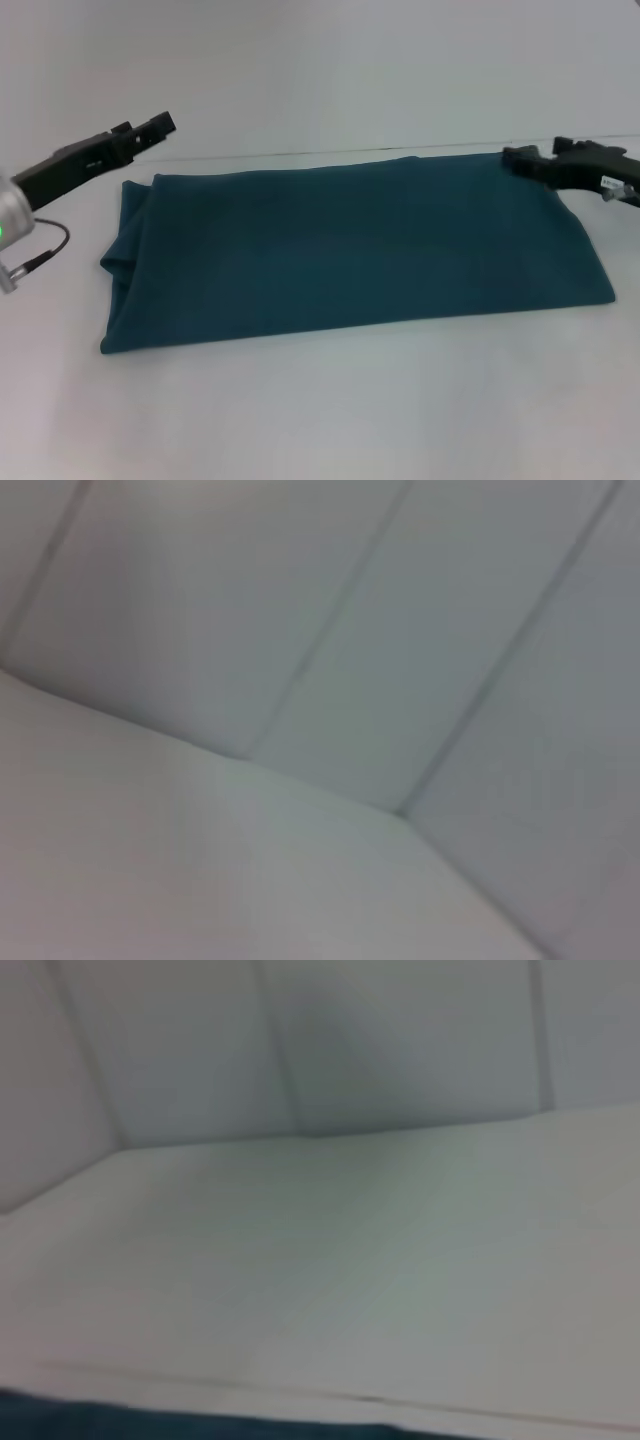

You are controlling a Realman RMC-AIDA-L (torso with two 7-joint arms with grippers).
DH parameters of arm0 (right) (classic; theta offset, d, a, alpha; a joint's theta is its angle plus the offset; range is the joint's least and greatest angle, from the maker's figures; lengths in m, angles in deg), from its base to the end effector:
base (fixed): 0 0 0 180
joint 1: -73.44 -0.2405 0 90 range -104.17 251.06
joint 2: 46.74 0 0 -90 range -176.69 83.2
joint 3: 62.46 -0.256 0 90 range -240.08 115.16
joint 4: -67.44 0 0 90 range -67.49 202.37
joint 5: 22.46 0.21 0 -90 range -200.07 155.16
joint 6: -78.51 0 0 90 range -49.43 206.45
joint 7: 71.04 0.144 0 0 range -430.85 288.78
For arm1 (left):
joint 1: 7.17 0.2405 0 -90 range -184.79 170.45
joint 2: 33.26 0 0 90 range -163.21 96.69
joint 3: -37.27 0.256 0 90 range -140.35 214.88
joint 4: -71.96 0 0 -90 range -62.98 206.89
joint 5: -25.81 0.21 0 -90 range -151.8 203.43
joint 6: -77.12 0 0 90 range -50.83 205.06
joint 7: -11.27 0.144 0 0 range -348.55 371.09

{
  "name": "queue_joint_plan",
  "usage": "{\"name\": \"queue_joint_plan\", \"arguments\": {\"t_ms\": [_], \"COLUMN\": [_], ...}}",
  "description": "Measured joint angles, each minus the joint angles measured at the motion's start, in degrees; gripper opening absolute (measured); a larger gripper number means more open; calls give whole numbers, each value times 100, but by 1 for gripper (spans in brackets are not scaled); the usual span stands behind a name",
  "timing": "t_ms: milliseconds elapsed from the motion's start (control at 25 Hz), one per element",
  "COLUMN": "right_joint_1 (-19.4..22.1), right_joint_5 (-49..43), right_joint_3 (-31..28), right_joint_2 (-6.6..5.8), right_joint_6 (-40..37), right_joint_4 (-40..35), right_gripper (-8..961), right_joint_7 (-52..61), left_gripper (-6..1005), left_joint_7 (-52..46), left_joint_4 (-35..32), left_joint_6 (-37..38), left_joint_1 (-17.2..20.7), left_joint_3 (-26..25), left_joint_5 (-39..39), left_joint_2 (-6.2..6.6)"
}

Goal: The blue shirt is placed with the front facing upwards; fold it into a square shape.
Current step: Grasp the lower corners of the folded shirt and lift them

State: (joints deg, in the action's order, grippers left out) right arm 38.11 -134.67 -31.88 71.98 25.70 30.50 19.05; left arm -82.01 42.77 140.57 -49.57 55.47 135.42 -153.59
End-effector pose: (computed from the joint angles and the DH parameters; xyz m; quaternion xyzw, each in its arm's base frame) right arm 0.3038 0.4172 0.0521 -0.7993 0.3728 0.2164 0.4187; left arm -0.2512 0.4261 0.0257 -0.7691 -0.4190 -0.3671 0.3132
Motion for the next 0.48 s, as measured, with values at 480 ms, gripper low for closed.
{"name": "queue_joint_plan", "arguments": {"t_ms": [480], "right_joint_1": [1043], "right_joint_5": [-293], "right_joint_3": [517], "right_joint_2": [-100], "right_joint_6": [-1701], "right_joint_4": [-1574], "right_gripper": [947], "right_joint_7": [1690], "left_gripper": [757], "left_joint_7": [-1723], "left_joint_4": [-1129], "left_joint_6": [1595], "left_joint_1": [697], "left_joint_3": [200], "left_joint_5": [1120], "left_joint_2": [26]}}
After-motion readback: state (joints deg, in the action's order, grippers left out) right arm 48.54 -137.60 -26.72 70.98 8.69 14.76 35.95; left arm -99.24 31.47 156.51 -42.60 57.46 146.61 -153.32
